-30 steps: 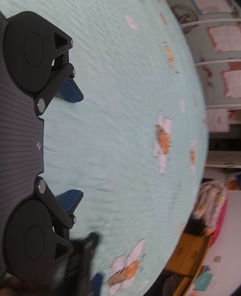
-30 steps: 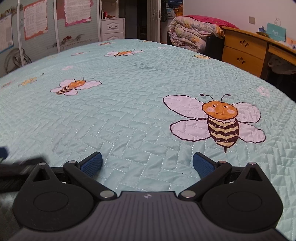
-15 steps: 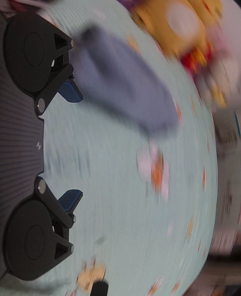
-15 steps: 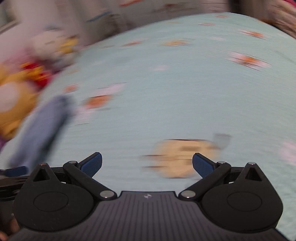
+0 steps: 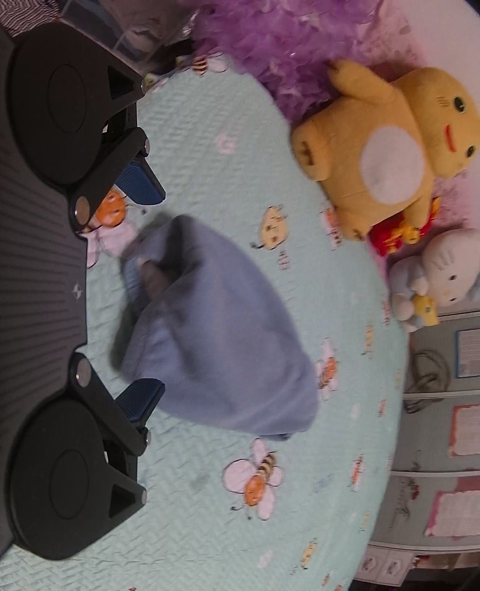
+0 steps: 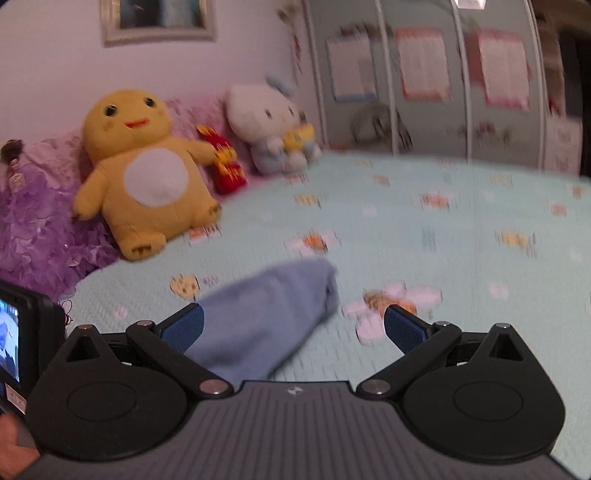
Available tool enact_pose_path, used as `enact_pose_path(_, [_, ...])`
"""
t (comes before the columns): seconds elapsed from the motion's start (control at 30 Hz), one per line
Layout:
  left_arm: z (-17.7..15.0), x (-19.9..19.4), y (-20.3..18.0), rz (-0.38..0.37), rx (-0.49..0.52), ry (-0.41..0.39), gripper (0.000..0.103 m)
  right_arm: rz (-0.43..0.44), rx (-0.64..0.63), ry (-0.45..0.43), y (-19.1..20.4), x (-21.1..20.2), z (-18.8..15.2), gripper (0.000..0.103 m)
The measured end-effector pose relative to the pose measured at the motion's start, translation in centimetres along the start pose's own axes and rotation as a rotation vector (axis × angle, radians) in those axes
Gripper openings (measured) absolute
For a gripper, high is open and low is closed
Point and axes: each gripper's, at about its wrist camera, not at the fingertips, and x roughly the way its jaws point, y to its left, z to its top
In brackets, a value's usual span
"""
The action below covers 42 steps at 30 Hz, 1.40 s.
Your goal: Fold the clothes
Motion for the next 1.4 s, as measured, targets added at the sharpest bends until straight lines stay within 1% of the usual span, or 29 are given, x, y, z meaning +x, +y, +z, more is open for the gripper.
enact_pose_path(0.07, [0.1,0.3,0.4,-0.003,0.004,-0.004,0.103,0.016,-0.006,-0.011,0.9,0.8,-0.4,0.102])
enact_pose_path(0.17, [0.2,1.0,0.9,0.005,0.012,0.005,0.103,0.016,0.044,0.012,1.2,2.0,-1.0,0.102])
enact_pose_path(0.3, [0.3,1.8,1.7,-0.007,-0.002,0.017,0.103,0.017,0.082,0.059,1.6,3.8,-1.5,0.102])
enact_pose_path(0.6, [0.6,2.7,2.1,-0.006,-0.007,0.014,0.103,-0.011,0.046,0.075,2.9,5.5,-1.9,0.102])
enact_pose_path(0.93, [0.3,3.3,1.4,-0.009,0.013,0.038,0.103,-0.014,0.090,0.110,1.9,6.3,-2.7,0.102])
enact_pose_path(1.17, [-0.3,3.9,1.4,-0.011,0.026,0.062,0.103,0.007,0.048,0.153,3.0,6.9,-3.3,0.102])
enact_pose_path(1.27, [-1.6,4.1,1.4,-0.025,0.064,0.028,0.103,0.003,0.045,0.170,3.1,7.1,-3.7,0.102])
enact_pose_path(1.4, [-4.2,4.7,0.7,-0.015,0.166,-0.037,0.103,-0.016,0.069,0.192,2.4,7.5,-4.3,0.102])
